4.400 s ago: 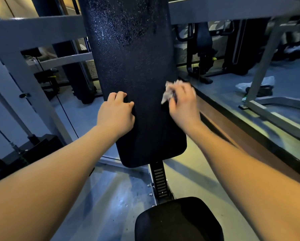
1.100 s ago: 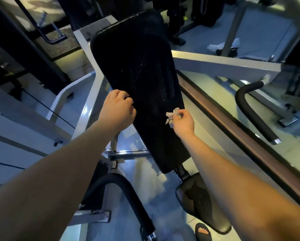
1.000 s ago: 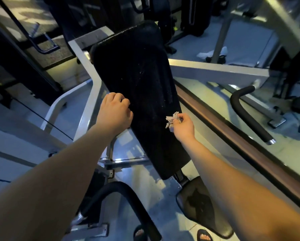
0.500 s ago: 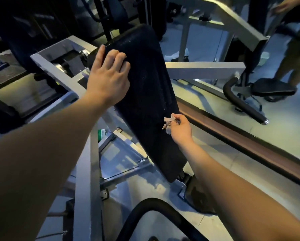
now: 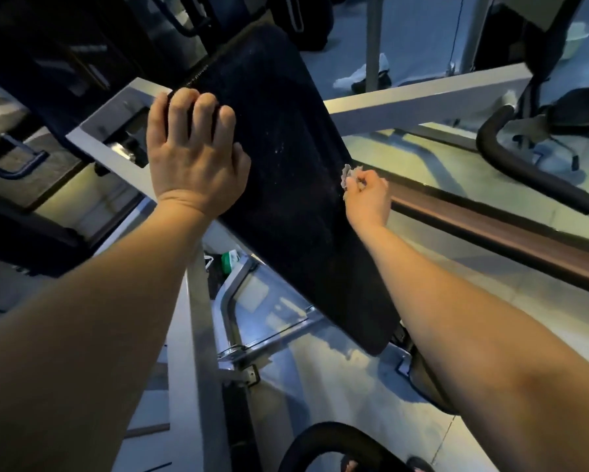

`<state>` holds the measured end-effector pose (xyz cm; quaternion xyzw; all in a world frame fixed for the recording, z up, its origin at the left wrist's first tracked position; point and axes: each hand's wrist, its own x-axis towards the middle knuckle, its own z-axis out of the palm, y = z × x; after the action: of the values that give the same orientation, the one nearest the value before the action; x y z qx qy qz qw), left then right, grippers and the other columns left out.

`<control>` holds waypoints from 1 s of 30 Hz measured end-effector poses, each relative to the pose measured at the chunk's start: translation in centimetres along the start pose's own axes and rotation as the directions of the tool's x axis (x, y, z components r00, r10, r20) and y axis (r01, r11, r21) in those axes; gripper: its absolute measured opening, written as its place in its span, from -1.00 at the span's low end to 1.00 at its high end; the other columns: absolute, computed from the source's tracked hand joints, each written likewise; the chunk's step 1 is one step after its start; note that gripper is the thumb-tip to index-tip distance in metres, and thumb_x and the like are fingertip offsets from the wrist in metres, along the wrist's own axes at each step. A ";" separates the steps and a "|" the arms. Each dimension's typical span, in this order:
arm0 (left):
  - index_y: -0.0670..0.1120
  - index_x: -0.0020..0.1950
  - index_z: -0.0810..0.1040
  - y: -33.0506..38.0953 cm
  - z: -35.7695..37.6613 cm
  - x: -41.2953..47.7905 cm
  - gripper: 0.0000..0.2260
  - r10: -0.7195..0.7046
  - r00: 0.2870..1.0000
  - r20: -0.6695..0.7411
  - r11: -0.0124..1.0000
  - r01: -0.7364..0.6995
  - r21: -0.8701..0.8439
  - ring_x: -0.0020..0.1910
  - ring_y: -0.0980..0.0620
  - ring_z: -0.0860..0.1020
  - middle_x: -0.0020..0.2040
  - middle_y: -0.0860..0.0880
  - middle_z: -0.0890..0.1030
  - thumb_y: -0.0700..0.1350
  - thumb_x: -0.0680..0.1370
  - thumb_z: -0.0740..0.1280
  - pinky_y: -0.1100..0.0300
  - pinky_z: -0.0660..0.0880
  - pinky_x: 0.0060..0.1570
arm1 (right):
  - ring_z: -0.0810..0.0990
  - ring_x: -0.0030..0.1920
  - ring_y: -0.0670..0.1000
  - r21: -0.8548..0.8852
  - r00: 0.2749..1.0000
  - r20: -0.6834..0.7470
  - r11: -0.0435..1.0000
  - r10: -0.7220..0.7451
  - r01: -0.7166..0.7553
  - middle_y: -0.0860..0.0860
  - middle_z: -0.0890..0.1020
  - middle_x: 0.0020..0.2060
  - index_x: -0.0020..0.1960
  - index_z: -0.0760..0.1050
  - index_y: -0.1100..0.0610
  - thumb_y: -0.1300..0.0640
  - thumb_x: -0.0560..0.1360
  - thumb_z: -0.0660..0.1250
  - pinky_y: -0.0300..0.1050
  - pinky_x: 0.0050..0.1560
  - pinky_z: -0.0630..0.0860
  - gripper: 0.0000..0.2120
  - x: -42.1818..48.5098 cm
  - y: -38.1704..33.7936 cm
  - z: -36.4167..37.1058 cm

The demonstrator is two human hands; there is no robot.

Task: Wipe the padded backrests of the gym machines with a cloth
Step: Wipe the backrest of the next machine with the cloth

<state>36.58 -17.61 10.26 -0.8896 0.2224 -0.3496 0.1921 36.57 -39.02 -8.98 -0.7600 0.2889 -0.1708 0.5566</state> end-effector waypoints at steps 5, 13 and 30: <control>-0.13 0.25 0.44 0.0 0.5 0.1 -0.64 0.002 0.997 -0.075 1.000 0.000 0.018 0.37 -0.24 0.39 0.27 -0.15 0.49 0.05 0.56 0.16 -0.18 0.11 0.52 | 0.55 -0.05 0.12 -0.058 0.988 -0.071 0.989 -0.137 0.133 0.15 0.53 0.05 0.09 0.55 0.22 0.08 0.66 0.19 -0.10 0.02 0.45 -0.76 -3.9 0.9 1.6; -0.11 0.25 0.43 -0.2 1.1 -0.2 -0.64 -0.002 0.995 -0.101 1.000 0.002 0.003 0.39 -0.21 0.35 0.27 -0.13 0.48 0.07 0.56 0.16 -0.15 0.07 0.53 | 0.46 -0.09 0.04 -0.039 0.990 -0.109 0.996 -0.090 0.086 0.14 0.45 0.12 0.11 0.48 0.23 0.16 0.68 0.16 -0.10 0.03 0.42 -0.83 0.0 -0.1 1.1; -0.11 0.25 0.44 -0.3 1.5 -0.3 -0.63 -0.001 0.993 -0.119 1.000 0.001 0.003 0.37 -0.21 0.35 0.26 -0.13 0.49 0.08 0.55 0.17 -0.20 0.14 0.51 | 0.43 -0.21 0.05 -0.155 0.999 -0.039 0.988 -0.018 0.012 0.02 0.52 -0.15 -0.04 0.31 0.09 0.02 0.70 0.07 -0.08 -0.19 0.27 -0.80 -2.2 3.2 1.1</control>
<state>37.56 -16.92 9.23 -0.8669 0.2325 -0.4026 0.1798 34.68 -37.49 -12.27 -0.7996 0.3066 -0.1674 0.4885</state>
